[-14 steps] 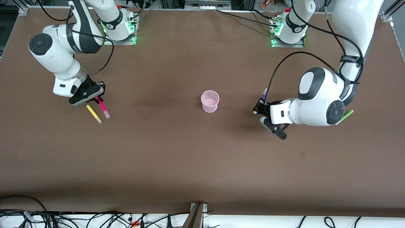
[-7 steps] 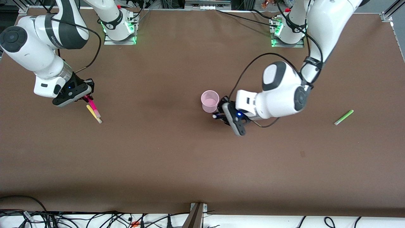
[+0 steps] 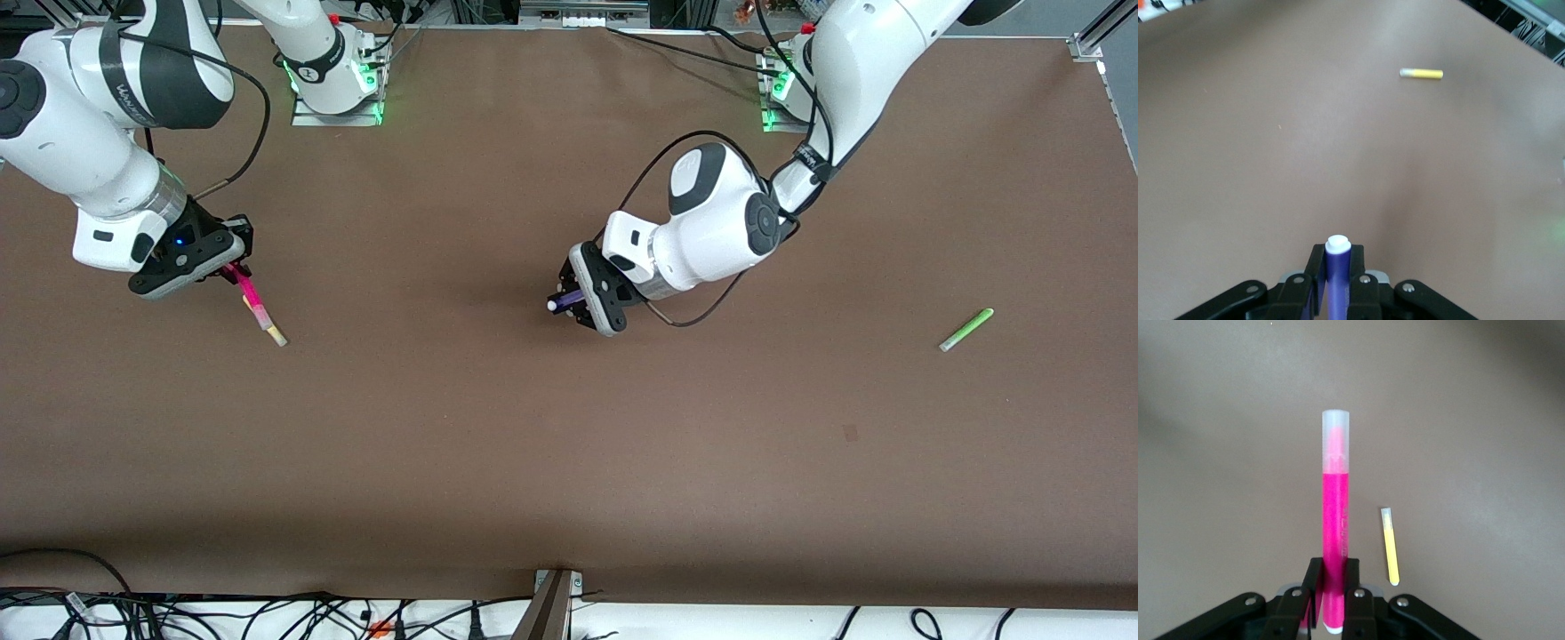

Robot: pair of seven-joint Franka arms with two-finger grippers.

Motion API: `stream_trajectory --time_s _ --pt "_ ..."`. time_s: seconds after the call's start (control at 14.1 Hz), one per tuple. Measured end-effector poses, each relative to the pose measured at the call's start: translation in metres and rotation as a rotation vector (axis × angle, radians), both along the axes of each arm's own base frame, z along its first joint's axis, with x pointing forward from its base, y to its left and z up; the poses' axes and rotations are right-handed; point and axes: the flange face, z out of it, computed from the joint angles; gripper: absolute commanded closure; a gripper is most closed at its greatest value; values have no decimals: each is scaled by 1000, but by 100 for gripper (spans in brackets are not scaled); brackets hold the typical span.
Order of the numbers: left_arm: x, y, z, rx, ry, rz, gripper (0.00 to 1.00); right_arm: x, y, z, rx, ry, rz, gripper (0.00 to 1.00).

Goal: Organize pens into pink holder with both arms
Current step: 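Lower the blue marker into the pink cup and open the left gripper, then lift the pink marker with the right gripper while the left gripper retracts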

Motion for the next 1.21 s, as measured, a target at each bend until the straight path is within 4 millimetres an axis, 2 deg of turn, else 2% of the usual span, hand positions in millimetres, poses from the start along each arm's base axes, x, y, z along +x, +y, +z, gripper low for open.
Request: stream_trajectory --time_s 0.14,0.36,0.43,0.5,0.85,1.07,1.21 --pt "-12 -3 -13 16 12 -23 100 0 0 -2 -1 5 2 100" --pt "-19 -5 -20 24 19 -40 100 1 0 -5 -2 10 3 100" --pt "-20 -5 -21 26 20 -43 20 1 0 -5 -3 10 6 100" --pt "-21 -5 -22 27 19 -46 0 1 0 -5 -3 12 9 100" --pt "-22 -5 -15 28 23 -72 0 1 -1 -7 -4 16 12 100" --pt "-17 11 15 52 127 -82 0 1 7 -2 -11 24 30 100" --pt "-12 35 40 84 222 -79 0 0 35 19 -60 36 103 100"
